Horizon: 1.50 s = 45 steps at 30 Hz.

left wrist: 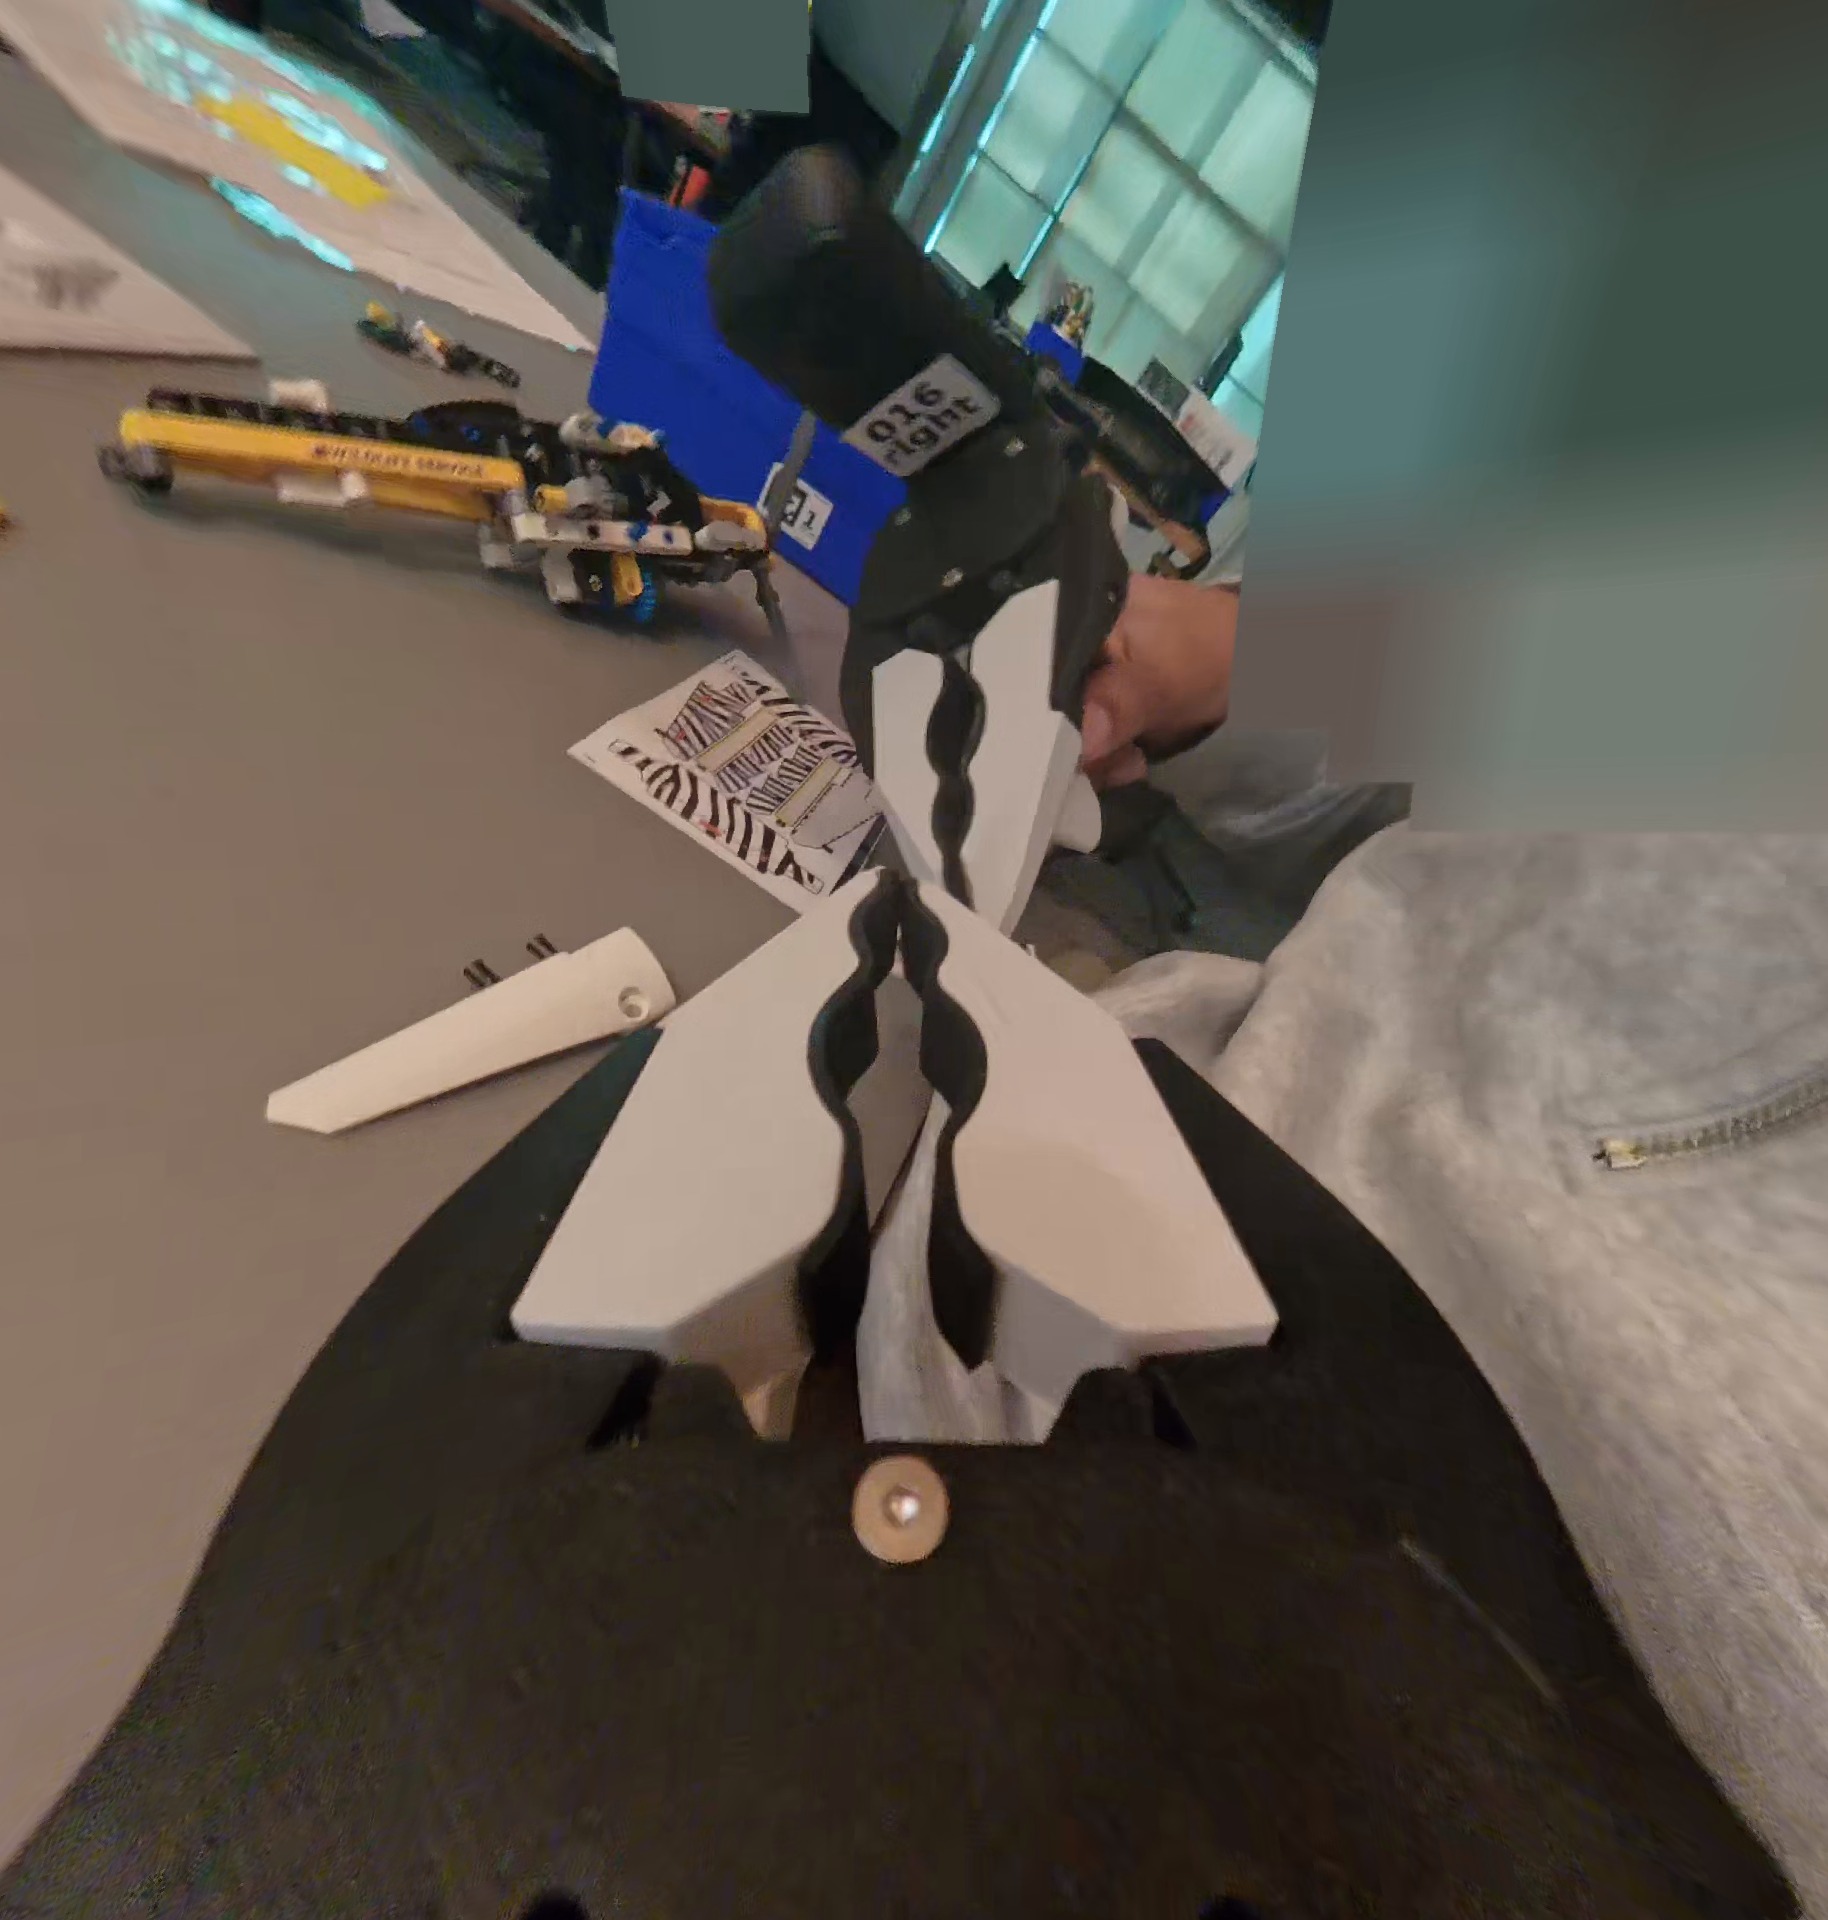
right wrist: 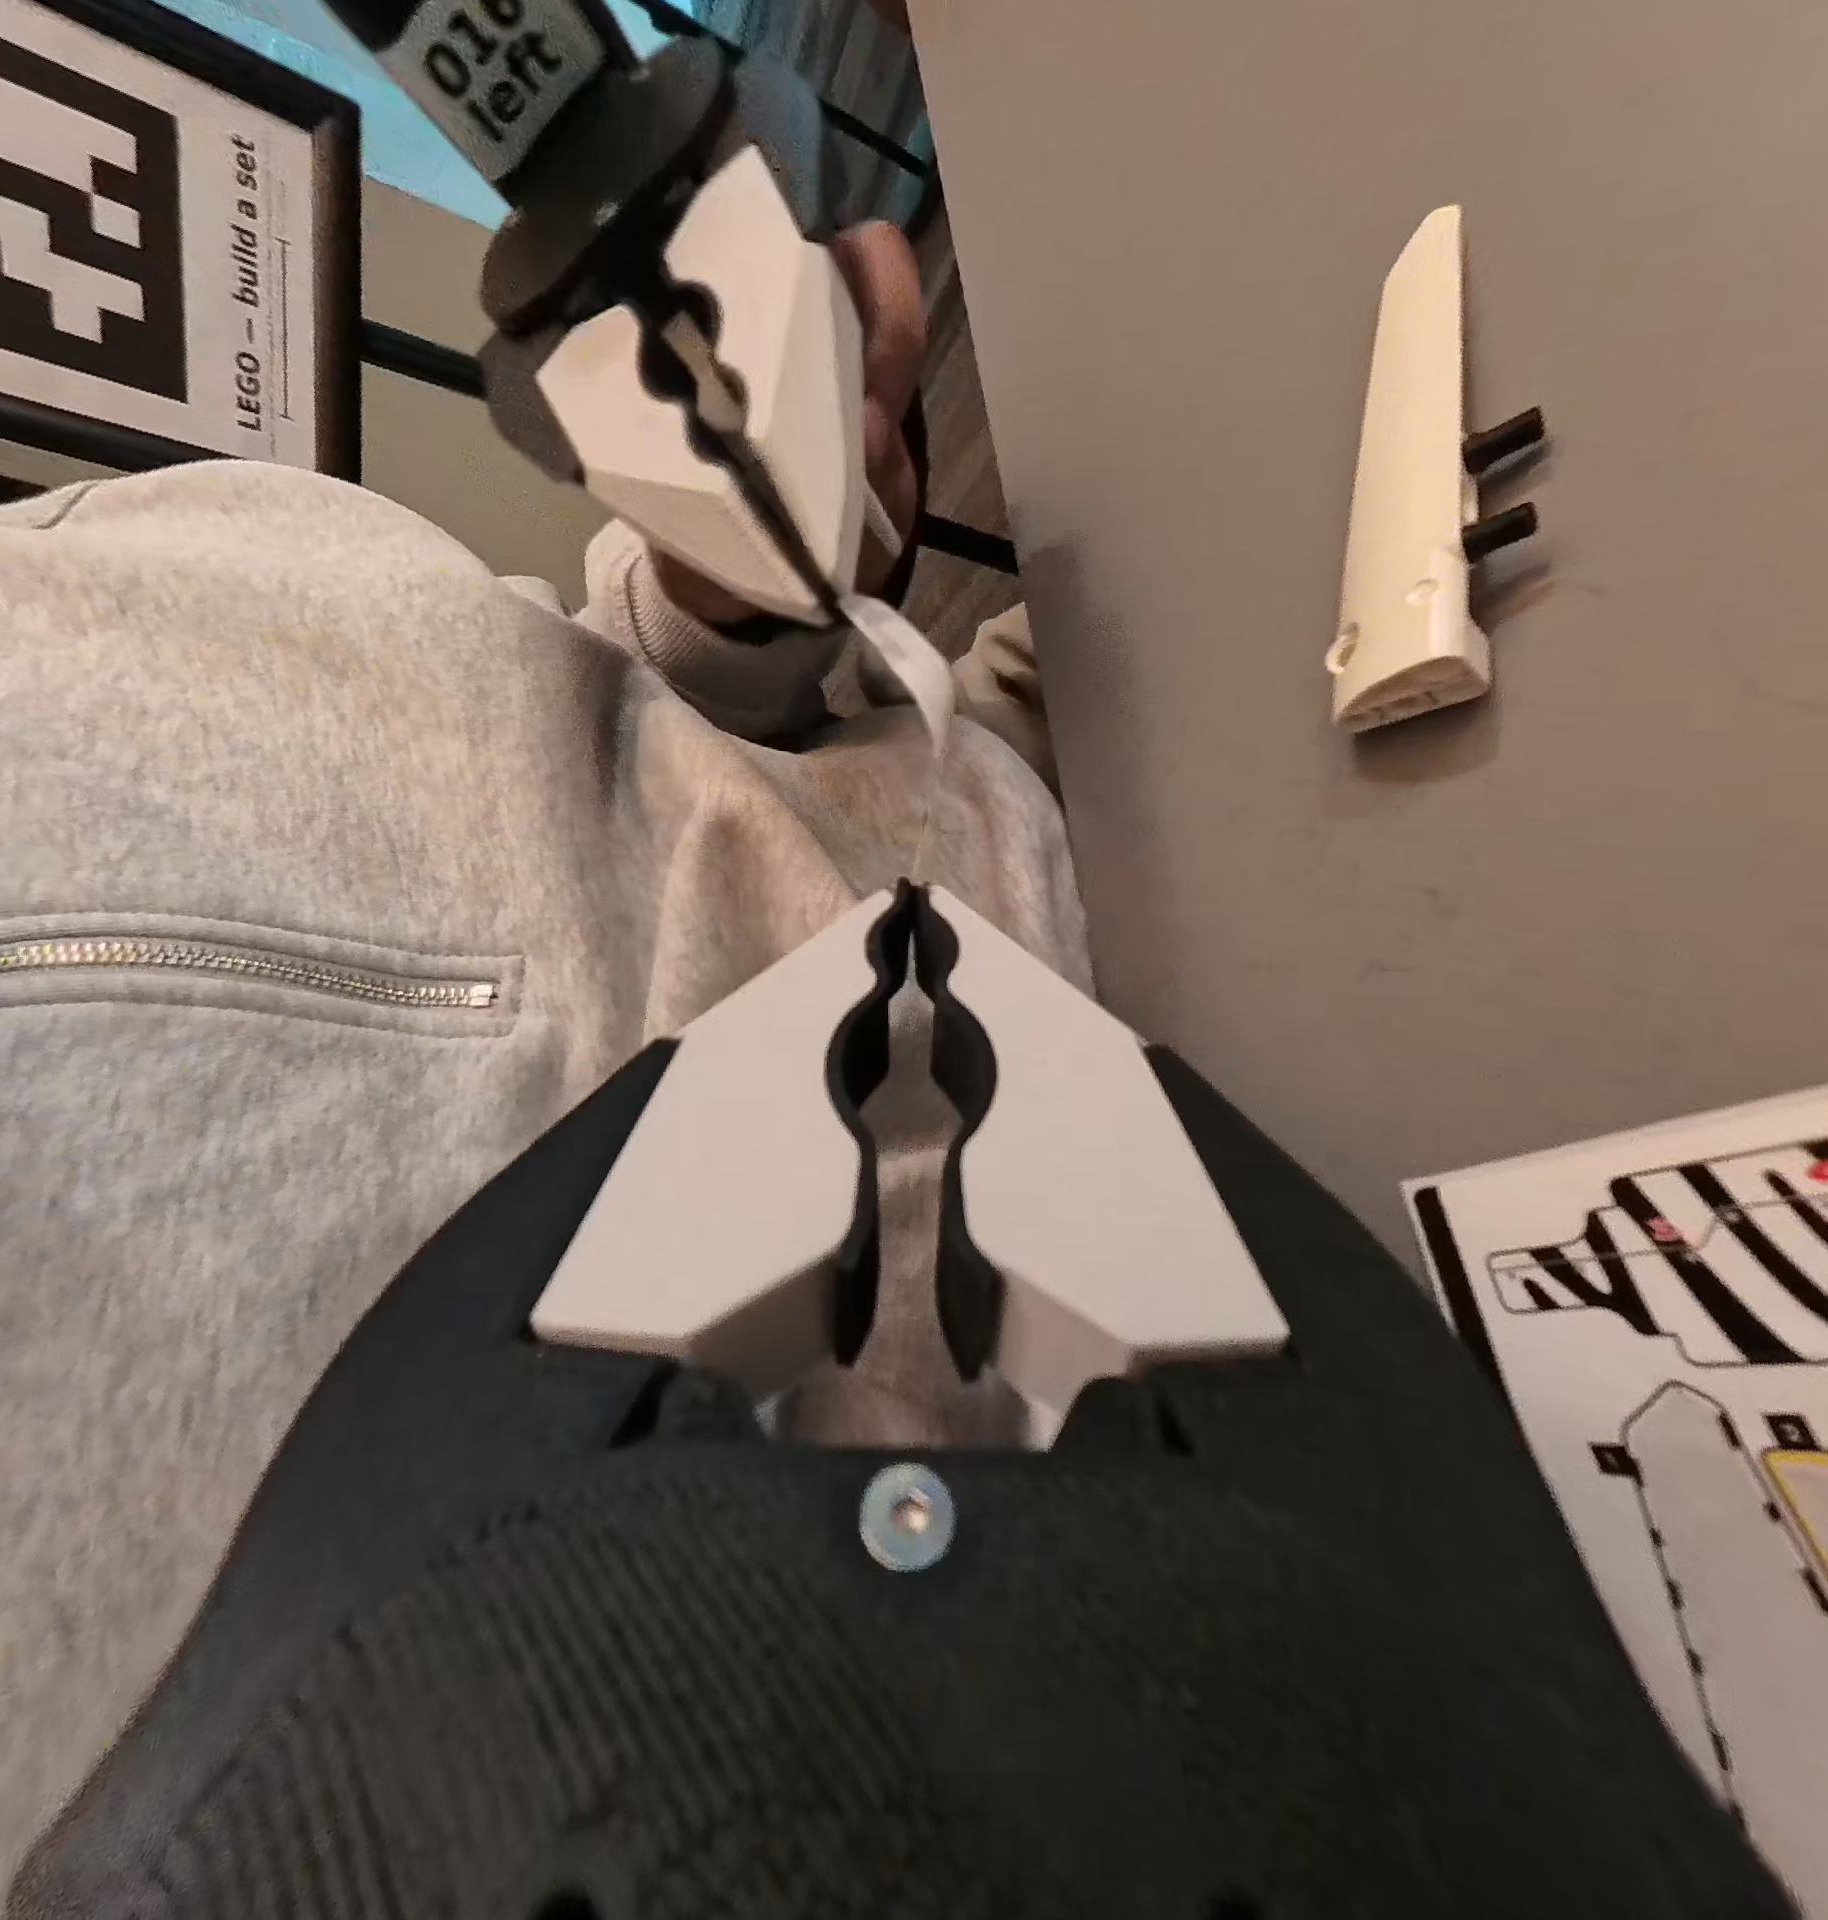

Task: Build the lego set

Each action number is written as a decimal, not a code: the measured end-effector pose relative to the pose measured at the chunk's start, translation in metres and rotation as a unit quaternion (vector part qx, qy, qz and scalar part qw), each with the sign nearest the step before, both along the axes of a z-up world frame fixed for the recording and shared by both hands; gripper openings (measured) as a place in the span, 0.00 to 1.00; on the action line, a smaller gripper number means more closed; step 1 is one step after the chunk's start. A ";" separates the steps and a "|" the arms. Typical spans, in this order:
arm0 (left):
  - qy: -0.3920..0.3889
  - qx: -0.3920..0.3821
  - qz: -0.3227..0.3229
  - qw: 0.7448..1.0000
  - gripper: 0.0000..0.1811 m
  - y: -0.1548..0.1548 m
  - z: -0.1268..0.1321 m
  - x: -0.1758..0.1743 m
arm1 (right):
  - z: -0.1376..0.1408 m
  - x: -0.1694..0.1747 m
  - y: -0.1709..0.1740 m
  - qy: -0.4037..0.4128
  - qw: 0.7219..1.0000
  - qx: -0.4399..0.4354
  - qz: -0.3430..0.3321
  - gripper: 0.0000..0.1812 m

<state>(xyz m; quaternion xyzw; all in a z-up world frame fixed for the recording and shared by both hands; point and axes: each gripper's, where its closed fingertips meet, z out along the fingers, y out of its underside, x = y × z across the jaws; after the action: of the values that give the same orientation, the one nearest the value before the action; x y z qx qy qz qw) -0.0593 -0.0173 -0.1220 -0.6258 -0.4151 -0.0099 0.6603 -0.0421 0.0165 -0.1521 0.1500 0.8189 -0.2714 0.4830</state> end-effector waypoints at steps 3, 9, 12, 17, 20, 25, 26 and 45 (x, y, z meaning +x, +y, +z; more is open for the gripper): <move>-0.053 0.023 0.029 0.998 0.00 -0.009 -0.013 -0.009 | -0.004 -0.007 0.001 0.019 1.000 -0.003 -0.003 0.00; -0.084 0.138 0.012 0.987 0.00 -0.017 -0.001 -0.011 | -0.010 -0.022 -0.004 0.012 1.000 0.009 -0.002 0.00; -0.025 0.074 -0.004 0.997 0.15 -0.005 0.007 -0.005 | -0.016 -0.023 -0.007 0.000 0.999 0.035 0.008 0.00; 0.081 -0.223 0.015 0.971 0.15 0.009 -0.024 -0.006 | -0.015 -0.018 -0.014 -0.032 0.998 0.043 0.031 0.00; 0.075 -0.210 0.026 0.974 0.08 0.008 -0.022 -0.010 | -0.015 -0.016 -0.015 -0.031 0.998 0.043 0.040 0.00; 0.027 -0.126 0.031 0.991 0.00 -0.010 -0.018 -0.012 | -0.008 -0.016 -0.015 -0.023 0.999 0.018 0.041 0.00; 0.017 -0.117 0.031 0.992 0.00 -0.013 -0.019 -0.012 | -0.008 -0.017 -0.015 -0.020 0.999 0.014 0.040 0.00; -0.126 0.024 0.054 0.990 0.00 -0.022 -0.035 -0.020 | -0.023 -0.029 -0.021 0.123 0.990 -0.049 0.053 0.28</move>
<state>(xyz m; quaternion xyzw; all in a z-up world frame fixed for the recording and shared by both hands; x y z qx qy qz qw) -0.0798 -0.0391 -0.1571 -0.5802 -0.5277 -0.0625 0.6173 -0.0707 -0.0048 -0.1749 0.0477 0.8644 -0.3019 0.3993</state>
